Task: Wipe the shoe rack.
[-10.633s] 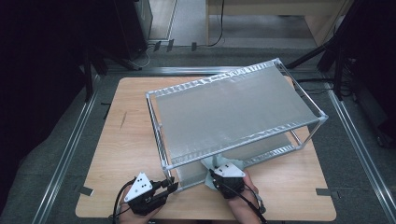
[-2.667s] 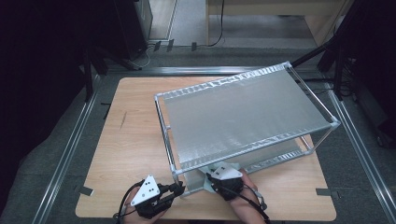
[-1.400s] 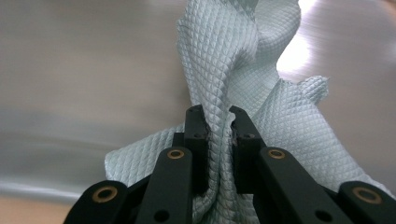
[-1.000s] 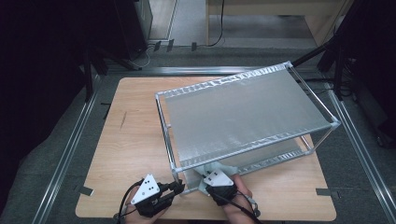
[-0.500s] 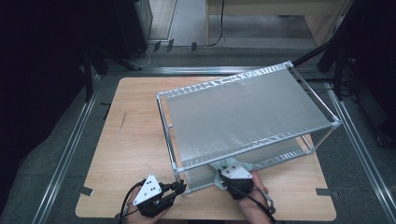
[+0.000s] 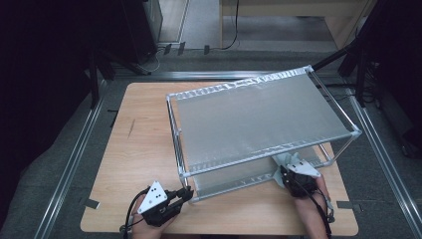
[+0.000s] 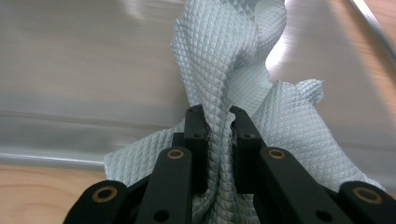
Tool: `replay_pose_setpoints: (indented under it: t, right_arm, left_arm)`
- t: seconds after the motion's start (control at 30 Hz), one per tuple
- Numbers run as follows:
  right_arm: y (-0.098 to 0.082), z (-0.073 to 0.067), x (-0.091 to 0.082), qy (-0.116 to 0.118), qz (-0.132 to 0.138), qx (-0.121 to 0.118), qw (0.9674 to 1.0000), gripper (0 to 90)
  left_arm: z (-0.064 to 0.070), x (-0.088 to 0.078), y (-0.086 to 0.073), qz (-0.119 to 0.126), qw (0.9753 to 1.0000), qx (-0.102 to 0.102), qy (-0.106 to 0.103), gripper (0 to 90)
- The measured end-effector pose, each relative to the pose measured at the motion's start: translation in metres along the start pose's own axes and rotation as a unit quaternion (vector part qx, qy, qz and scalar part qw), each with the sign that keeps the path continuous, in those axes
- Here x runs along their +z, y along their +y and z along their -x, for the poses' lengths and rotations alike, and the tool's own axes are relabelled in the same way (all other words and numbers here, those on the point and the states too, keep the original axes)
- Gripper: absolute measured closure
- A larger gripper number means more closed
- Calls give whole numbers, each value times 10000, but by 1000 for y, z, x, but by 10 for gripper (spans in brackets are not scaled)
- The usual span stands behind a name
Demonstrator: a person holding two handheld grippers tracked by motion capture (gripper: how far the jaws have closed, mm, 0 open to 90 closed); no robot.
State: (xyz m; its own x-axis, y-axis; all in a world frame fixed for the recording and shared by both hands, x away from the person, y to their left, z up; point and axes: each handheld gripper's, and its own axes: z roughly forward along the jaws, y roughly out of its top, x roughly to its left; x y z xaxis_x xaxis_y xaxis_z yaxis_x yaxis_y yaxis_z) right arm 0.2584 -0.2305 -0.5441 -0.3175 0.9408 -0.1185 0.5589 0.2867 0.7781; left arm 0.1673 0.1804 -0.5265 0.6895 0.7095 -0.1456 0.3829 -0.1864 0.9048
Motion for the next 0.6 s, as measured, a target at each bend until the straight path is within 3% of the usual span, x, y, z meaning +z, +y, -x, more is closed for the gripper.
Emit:
replay_pose_setpoints:
  t: [0.5,0.6]
  right_arm:
    - [-10,47,-8,-578,-15,433,9974,803]
    - [-12,53,-9,-598,11,572,9966,802]
  left_arm:
    - [-11,-3,0,35,9999,-105,130,788]
    - [-12,-2,0,46,9998,-118,141,788]
